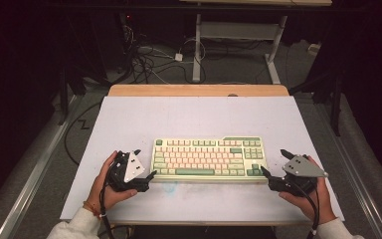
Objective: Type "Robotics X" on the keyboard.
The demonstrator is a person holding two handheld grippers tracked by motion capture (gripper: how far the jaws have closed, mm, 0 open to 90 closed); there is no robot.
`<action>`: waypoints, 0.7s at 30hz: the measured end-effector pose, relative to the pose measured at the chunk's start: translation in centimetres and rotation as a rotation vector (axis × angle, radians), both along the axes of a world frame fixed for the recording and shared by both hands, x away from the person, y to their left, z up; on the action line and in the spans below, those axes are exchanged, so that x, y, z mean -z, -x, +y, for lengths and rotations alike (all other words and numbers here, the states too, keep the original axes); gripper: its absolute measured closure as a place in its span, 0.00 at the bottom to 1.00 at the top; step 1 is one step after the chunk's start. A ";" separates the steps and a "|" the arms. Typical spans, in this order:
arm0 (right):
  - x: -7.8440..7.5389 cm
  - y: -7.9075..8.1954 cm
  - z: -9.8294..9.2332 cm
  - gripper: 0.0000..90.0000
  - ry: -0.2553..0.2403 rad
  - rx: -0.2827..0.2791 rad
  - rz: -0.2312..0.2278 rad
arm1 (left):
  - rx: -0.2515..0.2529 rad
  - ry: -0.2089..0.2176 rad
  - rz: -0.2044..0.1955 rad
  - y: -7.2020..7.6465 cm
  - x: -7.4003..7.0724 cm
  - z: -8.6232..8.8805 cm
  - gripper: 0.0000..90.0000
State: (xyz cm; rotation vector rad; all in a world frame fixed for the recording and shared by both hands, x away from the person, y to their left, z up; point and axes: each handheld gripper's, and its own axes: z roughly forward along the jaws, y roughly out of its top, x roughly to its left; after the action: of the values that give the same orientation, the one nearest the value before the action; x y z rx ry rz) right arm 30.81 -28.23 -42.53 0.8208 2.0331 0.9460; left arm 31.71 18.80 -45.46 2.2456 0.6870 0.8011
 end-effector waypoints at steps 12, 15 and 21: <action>0.9 0.6 -0.8 0.22 -0.012 0.015 -0.003 | -0.018 0.008 0.030 0.3 1.0 1.3 0.18; 1.2 0.7 -1.1 0.21 -0.024 0.027 0.007 | -0.025 0.006 0.040 0.4 1.4 1.5 0.18; 2.2 1.2 -1.9 0.20 -0.044 0.042 0.039 | -0.042 0.005 0.059 0.8 2.1 2.1 0.18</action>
State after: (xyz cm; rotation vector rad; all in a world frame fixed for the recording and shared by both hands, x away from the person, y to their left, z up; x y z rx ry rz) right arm 29.56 -30.10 -44.74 0.9079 2.0266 0.9612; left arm 30.91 20.93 -47.52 2.2648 0.7655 0.7557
